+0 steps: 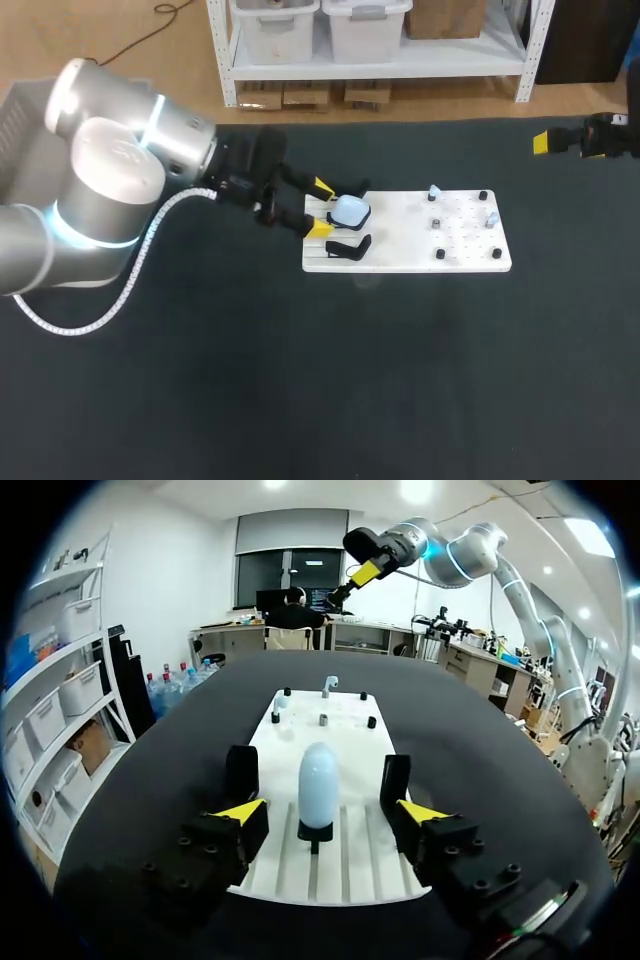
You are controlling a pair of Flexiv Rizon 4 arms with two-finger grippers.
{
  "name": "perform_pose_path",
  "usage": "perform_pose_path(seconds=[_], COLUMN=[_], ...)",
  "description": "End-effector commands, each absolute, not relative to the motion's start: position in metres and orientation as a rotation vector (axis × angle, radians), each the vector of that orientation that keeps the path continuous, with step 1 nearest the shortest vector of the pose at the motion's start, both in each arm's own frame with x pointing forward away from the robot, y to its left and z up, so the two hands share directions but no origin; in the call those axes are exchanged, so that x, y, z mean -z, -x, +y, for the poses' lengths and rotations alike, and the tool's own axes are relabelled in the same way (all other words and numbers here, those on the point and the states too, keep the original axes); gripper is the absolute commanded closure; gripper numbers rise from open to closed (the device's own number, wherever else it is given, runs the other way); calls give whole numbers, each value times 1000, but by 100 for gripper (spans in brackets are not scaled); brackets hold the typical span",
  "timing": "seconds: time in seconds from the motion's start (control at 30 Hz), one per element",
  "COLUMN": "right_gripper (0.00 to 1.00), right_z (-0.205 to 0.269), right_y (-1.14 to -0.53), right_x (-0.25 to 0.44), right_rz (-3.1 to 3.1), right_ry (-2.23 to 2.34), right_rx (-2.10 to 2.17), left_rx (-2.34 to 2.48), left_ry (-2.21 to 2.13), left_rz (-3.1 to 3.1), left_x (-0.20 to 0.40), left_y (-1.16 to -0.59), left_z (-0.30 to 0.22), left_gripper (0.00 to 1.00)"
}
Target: Pick up each earbud case from the left stands, insert the matching earbuds, close the lid, and place the case in the box.
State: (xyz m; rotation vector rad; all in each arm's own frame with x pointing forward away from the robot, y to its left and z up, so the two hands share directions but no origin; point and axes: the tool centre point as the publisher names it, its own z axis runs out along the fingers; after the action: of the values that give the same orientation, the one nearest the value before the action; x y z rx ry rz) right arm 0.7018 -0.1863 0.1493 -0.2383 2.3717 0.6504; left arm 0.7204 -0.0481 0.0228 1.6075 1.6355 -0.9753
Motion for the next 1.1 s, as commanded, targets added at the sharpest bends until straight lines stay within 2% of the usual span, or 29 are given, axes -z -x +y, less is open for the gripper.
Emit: perform_pose_path(seconds=[0.03, 0.7, 0.97, 1.1], right_gripper=[0, 0, 0, 0], right_z=[-186, -186, -186, -186], right_y=[-701, -701, -701, -701], right_x=[-150, -150, -150, -150], right_rz=[2372, 2372, 2372, 2372], right_ry=[238, 238, 238, 238], right_rx=[-649, -649, -649, -649], left_rx=[978, 1005, 1007, 1009], left_ry=[-1604, -1573, -1563, -1558], left_rz=[1634, 1644, 1649, 1652], left_x=[-20, -13, -11, -11], left_y=[-724, -727, -728, -728], left_z=[-52, -63, -66, -67], left_gripper=[20, 32, 42, 41])
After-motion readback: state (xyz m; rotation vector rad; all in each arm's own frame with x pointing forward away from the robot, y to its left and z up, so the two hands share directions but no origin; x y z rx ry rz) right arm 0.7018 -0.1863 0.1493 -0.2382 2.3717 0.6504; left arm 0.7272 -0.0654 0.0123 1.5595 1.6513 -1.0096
